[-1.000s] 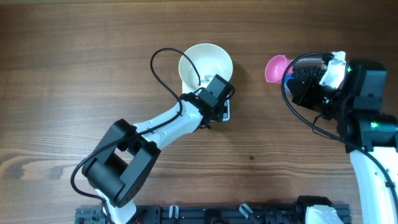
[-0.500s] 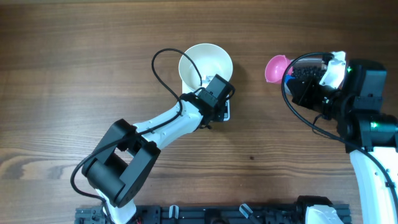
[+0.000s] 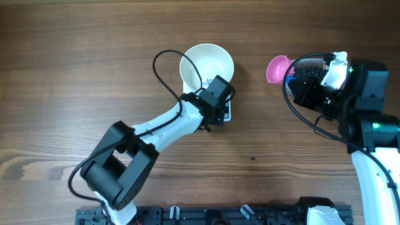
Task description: Scoop item into bowl and weigh 150g on scale
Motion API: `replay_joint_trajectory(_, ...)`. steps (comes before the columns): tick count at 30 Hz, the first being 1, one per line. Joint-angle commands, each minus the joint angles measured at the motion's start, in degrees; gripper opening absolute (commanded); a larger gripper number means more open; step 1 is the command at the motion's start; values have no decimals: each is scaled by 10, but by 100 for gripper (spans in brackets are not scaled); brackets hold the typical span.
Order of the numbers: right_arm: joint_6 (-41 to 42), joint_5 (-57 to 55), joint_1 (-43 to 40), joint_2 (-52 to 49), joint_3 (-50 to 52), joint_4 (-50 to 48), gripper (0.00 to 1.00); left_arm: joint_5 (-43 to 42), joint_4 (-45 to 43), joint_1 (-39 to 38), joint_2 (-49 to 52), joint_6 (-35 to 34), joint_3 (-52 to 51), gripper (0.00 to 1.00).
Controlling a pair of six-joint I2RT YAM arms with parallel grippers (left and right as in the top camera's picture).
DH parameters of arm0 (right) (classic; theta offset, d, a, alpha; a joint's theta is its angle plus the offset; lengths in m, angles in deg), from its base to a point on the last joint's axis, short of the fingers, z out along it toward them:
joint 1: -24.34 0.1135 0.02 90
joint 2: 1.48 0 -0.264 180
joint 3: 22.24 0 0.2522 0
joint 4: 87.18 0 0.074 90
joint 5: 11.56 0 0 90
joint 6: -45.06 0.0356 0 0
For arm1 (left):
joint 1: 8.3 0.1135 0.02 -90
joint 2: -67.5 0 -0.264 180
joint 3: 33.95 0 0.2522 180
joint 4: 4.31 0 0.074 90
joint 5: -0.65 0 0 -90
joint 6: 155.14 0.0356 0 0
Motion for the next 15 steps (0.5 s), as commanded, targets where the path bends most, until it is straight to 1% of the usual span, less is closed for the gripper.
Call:
replay_joint_trajectory(1,-11,-12,-2,5,-12,0,4,-1,31,4,-94,10,22,4)
replay_joint_trajectory(7,-11,-15,-2,5,-12,0,4,-3,54,4,-243,8,22,4)
replay_joint_trajectory(11,-12,-15,-2,5,-12,0,4,-2,53,4,-301,8,22,4)
replay_joint_trajectory(15,-11,-15,-2,5,-12,0,4,-3,54,4,-335,8,22,4)
